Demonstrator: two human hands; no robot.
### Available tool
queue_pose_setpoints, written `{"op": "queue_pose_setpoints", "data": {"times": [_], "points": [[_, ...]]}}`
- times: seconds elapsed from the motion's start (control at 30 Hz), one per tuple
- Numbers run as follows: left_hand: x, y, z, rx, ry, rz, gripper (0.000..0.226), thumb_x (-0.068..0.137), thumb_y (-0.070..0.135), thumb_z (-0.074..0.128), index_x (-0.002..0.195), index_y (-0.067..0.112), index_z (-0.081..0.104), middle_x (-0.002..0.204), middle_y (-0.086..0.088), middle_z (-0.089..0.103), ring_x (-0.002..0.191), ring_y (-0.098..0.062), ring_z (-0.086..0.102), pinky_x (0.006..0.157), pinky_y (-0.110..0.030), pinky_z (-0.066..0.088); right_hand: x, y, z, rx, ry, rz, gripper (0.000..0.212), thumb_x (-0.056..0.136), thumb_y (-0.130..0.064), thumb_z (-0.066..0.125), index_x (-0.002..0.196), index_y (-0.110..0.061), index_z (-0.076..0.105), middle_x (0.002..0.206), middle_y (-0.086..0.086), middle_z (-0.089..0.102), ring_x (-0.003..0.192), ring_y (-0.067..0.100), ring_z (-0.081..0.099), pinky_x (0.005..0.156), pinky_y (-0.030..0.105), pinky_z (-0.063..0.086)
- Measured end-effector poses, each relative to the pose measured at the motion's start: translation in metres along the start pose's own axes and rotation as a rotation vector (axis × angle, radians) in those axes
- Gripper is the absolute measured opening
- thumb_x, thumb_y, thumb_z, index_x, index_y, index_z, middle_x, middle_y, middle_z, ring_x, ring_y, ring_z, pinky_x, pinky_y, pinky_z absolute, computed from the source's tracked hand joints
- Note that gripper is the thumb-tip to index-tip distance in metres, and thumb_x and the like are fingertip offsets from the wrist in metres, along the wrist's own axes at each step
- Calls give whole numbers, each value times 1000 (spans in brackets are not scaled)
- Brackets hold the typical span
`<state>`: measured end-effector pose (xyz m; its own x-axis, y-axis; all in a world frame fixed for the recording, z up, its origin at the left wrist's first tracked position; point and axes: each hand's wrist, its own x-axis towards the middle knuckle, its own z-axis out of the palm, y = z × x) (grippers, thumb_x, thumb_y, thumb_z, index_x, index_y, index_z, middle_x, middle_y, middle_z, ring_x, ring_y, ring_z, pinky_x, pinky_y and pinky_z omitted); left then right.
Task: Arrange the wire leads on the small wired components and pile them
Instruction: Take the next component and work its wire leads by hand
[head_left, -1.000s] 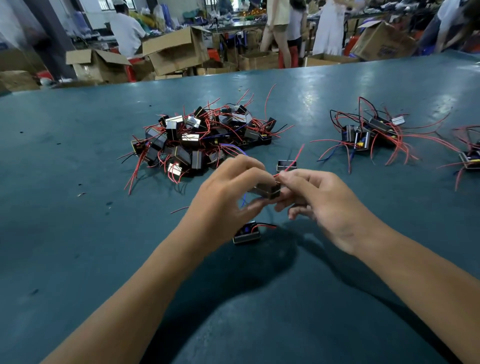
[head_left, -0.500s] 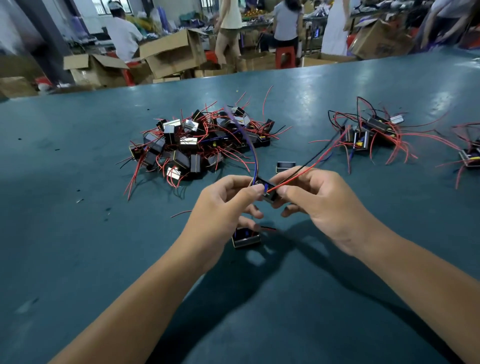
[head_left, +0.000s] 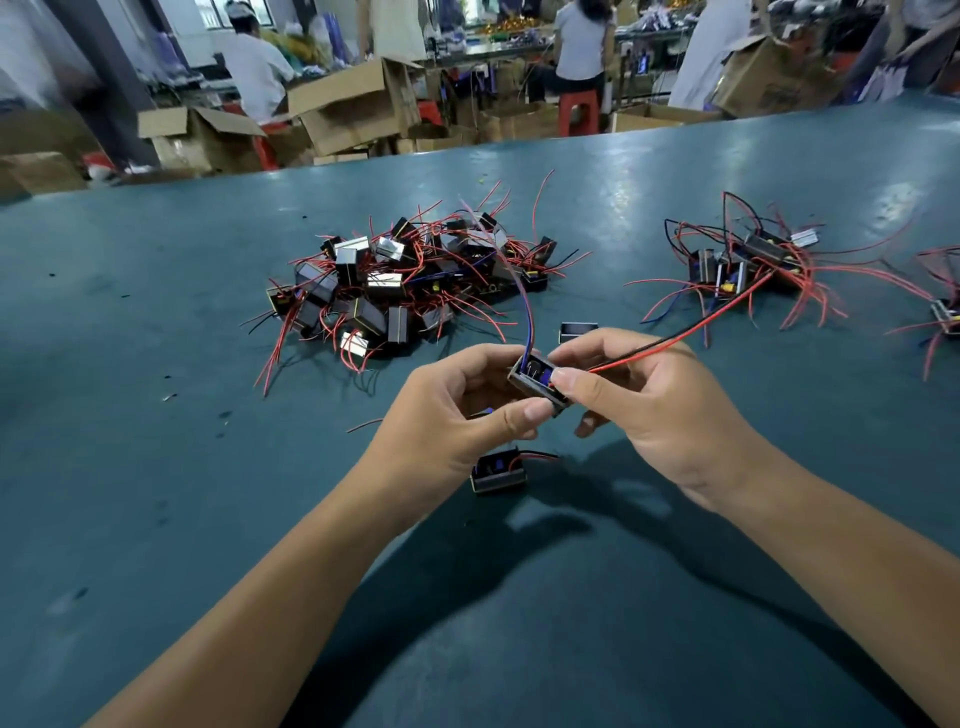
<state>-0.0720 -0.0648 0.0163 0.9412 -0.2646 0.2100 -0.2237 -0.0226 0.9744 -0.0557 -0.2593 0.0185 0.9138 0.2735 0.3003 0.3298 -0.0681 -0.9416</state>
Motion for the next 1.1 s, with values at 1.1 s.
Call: {"op": "queue_pose_setpoints", "data": {"times": [1.1], "points": [[-1,1,-9,277,43,250,27,79,26,82,100,24,66,94,1,71,88,-20,69,79,-35,57,-16,-18,2,-405,101,-129,8,83,-31,71,76,-26,71,64,-10,67,55,6,58,51,14,40]]}}
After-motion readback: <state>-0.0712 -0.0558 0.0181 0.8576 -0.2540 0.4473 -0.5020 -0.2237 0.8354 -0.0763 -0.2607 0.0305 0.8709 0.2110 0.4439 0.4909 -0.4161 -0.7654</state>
